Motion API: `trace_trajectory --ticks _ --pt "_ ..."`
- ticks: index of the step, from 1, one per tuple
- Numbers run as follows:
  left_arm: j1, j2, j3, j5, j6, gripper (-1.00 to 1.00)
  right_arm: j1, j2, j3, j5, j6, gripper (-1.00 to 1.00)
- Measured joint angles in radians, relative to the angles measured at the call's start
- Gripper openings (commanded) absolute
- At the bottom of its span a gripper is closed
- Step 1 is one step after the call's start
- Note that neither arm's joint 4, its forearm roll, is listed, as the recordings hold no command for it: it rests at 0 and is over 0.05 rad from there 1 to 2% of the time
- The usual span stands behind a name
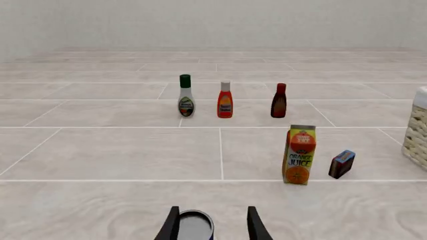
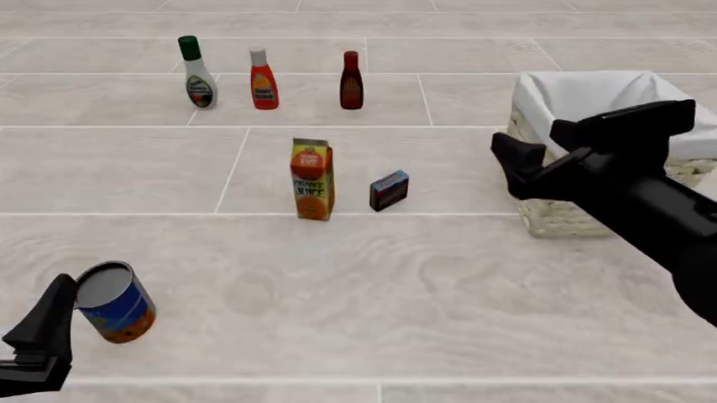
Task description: Pick the chocolate pudding and place it in the basket.
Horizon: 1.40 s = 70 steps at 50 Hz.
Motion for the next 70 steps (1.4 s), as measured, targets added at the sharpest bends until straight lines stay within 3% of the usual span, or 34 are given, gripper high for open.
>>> trace_trajectory --ticks 35,70 --pt "0.000 0.000 0.000 0.000 0.000 1.00 0.058 0.265 -0.213 0.005 0.006 1.00" --pt "0.000 0.000 0.000 0.000 0.000 1.00 0.073 0.431 -0.418 0.102 0.012 1.00"
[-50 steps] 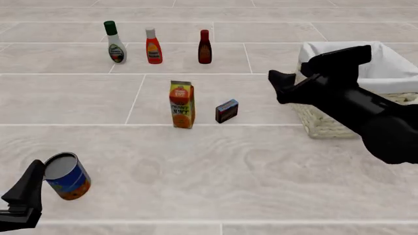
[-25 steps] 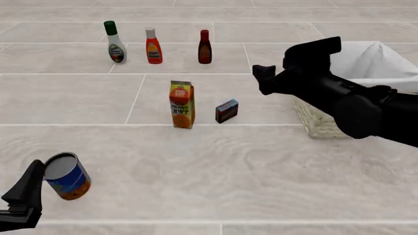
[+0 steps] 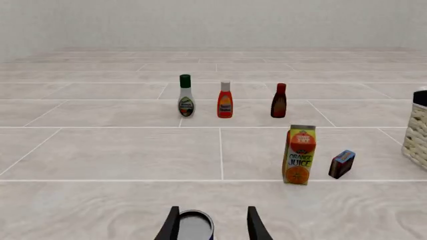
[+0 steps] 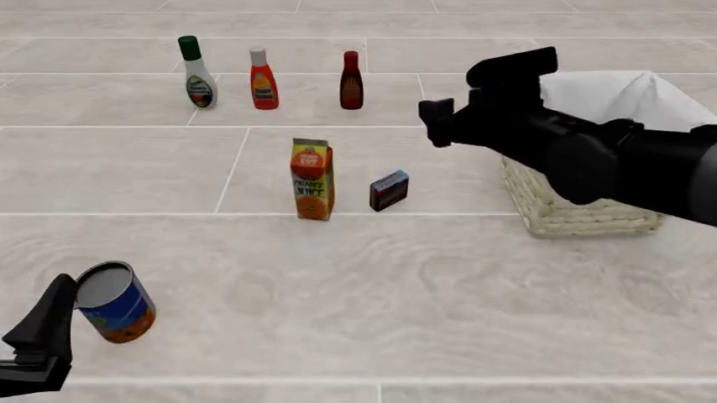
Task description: Pick the chocolate pudding and place it in the basket.
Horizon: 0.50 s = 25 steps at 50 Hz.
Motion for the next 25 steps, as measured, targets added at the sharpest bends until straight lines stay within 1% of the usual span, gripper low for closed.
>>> trace_trajectory --ticks 13,25 --pt "0.000 0.000 0.000 0.000 0.000 1.00 -0.001 0.048 -0.079 0.055 0.019 1.00" --pt "0.000 0.000 0.000 0.000 0.000 1.00 -0.010 0.096 -0.177 0.143 0.051 1.00"
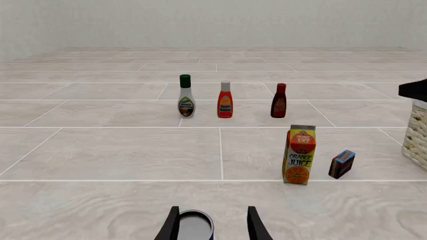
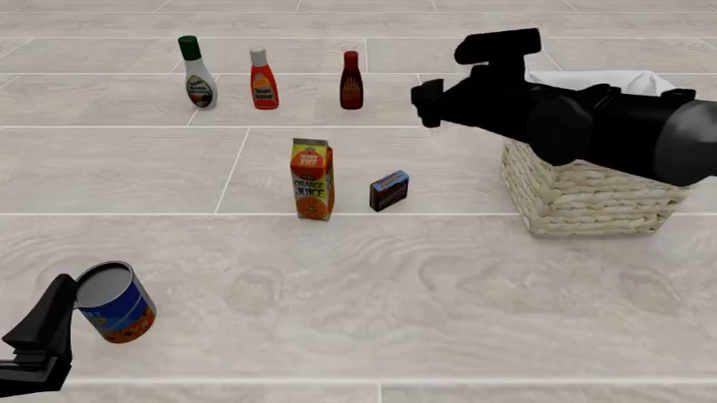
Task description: Pick the chocolate pudding and place it in the basket.
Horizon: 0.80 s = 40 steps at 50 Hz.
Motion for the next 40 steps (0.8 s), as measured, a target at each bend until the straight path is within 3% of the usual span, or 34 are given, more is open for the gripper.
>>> trace_trajectory --ticks 40 --pt "0.000 0.000 0.000 0.000 0.000 1.00 -0.040 0.141 -0.331 0.319 0.105 1.00"
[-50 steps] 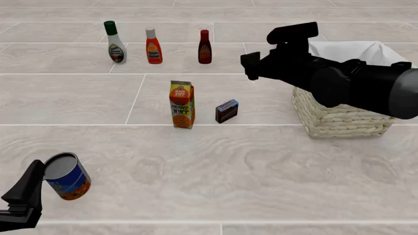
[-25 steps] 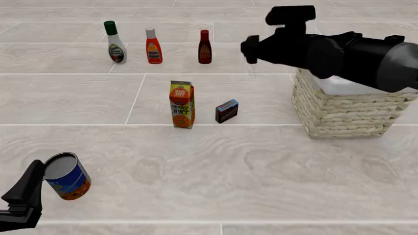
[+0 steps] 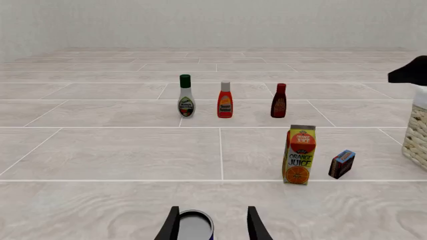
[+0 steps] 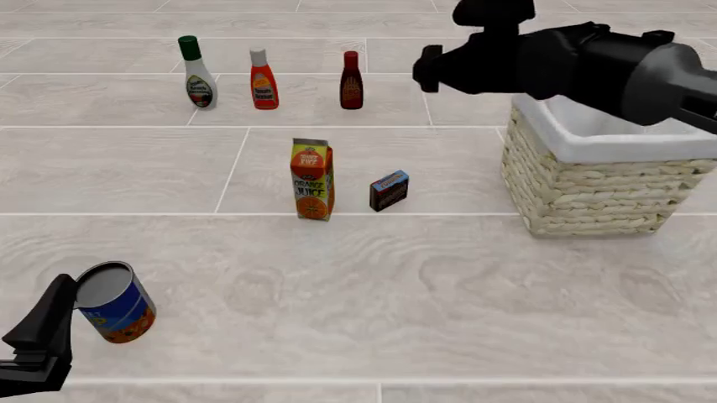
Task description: Pick the chocolate pudding and place it in the basket.
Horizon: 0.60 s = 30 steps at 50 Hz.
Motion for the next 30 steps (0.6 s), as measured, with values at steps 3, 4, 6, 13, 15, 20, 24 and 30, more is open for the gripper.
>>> trace_trajectory --ticks 3,4,6,13,15,20,24,30 --pt "0.000 0.000 0.000 0.000 0.000 1.00 -0.005 0.013 -0.019 0.017 0.009 1.00" --pt "0.000 0.000 0.000 0.000 0.000 1.00 -0.007 0.017 -0.025 0.022 0.012 1.00" --pt "0.000 0.000 0.000 0.000 0.000 1.00 -0.011 0.025 -0.037 0.031 0.018 1.00" --pt "0.000 0.000 0.000 0.000 0.000 1.00 -0.025 0.051 -0.073 0.060 0.037 1.00" --pt "0.000 0.000 0.000 0.000 0.000 1.00 -0.030 0.058 -0.082 0.068 0.042 1.00" --pt "0.000 0.000 0.000 0.000 0.000 1.00 -0.040 0.073 -0.103 0.085 0.058 1.00" --pt "0.000 0.000 0.000 0.000 0.000 1.00 -0.046 0.085 -0.119 0.099 0.071 1.00" --pt "0.000 0.000 0.000 0.000 0.000 1.00 -0.056 0.103 -0.149 0.127 0.097 1.00"
